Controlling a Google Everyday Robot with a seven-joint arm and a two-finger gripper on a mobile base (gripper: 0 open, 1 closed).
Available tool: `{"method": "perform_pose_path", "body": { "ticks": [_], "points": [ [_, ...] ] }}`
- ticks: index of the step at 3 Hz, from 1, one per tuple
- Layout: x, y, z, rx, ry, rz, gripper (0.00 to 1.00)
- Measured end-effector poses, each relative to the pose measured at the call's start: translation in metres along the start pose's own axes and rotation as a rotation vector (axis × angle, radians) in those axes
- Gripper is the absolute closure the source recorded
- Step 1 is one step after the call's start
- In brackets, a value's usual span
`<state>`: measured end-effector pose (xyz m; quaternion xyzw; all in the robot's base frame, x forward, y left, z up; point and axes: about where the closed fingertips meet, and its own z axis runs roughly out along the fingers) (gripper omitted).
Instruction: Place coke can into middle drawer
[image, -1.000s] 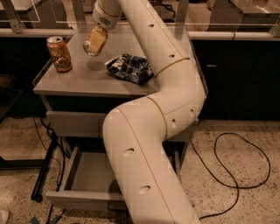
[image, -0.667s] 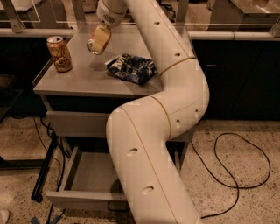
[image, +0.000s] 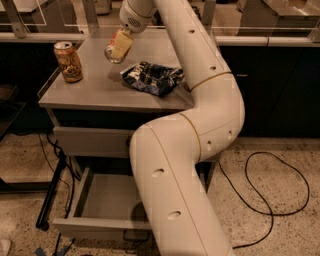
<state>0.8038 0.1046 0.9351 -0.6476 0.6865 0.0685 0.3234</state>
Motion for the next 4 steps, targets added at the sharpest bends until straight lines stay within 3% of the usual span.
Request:
{"method": "perform_pose_path", "body": {
  "ticks": [2,3,4],
  "points": [
    [-0.012,0.015,-0.007,-0.045,0.008,0.024,1.0],
    [-0.041,0.022,-0.065,-0.007,-0.01,0.042,1.0],
    [-0.045,0.018,-0.06,0.004,-0.022,0.042,1.0]
  ]
}}
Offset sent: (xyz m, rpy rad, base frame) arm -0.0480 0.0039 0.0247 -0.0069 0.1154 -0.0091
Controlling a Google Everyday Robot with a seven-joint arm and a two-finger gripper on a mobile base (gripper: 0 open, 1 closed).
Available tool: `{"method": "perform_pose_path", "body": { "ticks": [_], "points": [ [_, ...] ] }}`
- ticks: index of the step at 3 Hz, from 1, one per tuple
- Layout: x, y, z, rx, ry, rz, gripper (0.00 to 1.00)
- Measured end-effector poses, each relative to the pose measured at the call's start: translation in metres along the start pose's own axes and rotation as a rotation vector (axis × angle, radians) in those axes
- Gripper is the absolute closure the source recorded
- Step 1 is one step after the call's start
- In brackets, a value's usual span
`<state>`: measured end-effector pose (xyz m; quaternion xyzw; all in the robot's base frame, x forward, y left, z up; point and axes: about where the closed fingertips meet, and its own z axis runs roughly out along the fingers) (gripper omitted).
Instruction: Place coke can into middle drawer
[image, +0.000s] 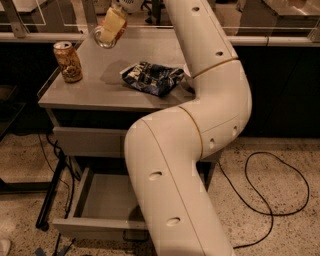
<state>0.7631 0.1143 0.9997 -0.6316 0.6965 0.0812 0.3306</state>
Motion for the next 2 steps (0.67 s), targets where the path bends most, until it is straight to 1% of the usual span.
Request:
{"method": "perform_pose_path", "body": {
  "ticks": [1,2],
  "points": [
    [-0.0035,0.0002,0.0018,-0.003,-0.016,-0.009,1.0],
    [-0.0034,0.0096,-0.0062,-0.029,-0.005,0.013,1.0]
  ]
}}
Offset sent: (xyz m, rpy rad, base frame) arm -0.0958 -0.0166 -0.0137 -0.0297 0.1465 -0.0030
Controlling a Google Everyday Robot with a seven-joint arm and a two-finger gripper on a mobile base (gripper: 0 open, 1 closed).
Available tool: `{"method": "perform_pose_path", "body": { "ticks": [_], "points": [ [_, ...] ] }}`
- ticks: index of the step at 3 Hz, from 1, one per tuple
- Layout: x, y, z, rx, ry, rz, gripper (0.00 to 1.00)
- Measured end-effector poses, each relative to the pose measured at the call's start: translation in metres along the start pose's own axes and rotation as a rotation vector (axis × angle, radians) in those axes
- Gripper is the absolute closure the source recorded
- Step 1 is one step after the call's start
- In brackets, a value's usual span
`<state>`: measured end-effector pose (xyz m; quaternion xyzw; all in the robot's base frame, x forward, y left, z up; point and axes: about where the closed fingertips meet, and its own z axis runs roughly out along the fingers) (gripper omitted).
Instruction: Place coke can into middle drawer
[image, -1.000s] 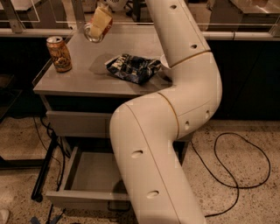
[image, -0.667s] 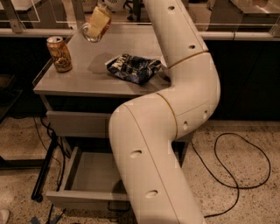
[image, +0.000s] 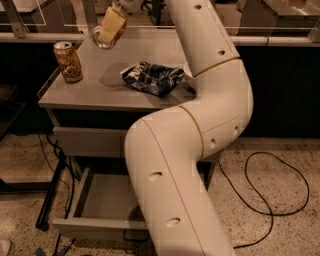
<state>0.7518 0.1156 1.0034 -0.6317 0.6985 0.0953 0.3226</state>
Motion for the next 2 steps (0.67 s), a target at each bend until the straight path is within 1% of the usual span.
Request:
{"method": "perform_pose_path", "body": {
  "ticks": [1,2],
  "points": [
    [-0.0097,0.0013,-0.0126,0.021,-0.025,0.045,1.0],
    [-0.0136,-0.0026,-0.0085,0.032,-0.039,0.045,1.0]
  ]
}}
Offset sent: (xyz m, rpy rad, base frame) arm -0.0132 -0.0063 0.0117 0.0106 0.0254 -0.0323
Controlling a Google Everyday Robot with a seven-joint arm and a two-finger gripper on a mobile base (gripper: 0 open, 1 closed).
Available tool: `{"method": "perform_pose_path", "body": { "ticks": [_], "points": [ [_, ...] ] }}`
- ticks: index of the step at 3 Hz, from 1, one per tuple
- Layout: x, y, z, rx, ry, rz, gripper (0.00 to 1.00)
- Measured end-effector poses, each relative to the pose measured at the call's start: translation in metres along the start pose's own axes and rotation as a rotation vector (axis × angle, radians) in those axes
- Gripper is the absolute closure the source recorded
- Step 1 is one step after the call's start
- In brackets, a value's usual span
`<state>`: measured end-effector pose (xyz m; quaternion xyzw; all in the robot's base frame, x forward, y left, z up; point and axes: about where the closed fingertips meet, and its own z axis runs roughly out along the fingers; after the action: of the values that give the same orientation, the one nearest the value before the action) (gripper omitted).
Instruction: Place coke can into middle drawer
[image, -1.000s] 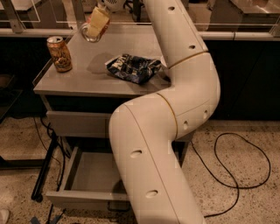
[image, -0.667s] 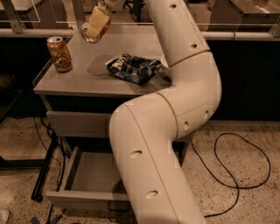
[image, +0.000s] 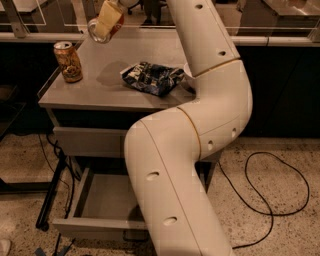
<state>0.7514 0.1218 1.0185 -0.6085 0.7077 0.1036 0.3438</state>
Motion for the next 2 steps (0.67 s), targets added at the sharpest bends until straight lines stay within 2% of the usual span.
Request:
{"method": "perform_pose_path", "body": {
  "ticks": [1,2],
  "points": [
    [-0.008,0.0,-0.007,0.004,-0.044,-0.012,1.0],
    [-0.002,0.005,-0.027,0.003,-0.07,0.025,1.0]
  ]
}}
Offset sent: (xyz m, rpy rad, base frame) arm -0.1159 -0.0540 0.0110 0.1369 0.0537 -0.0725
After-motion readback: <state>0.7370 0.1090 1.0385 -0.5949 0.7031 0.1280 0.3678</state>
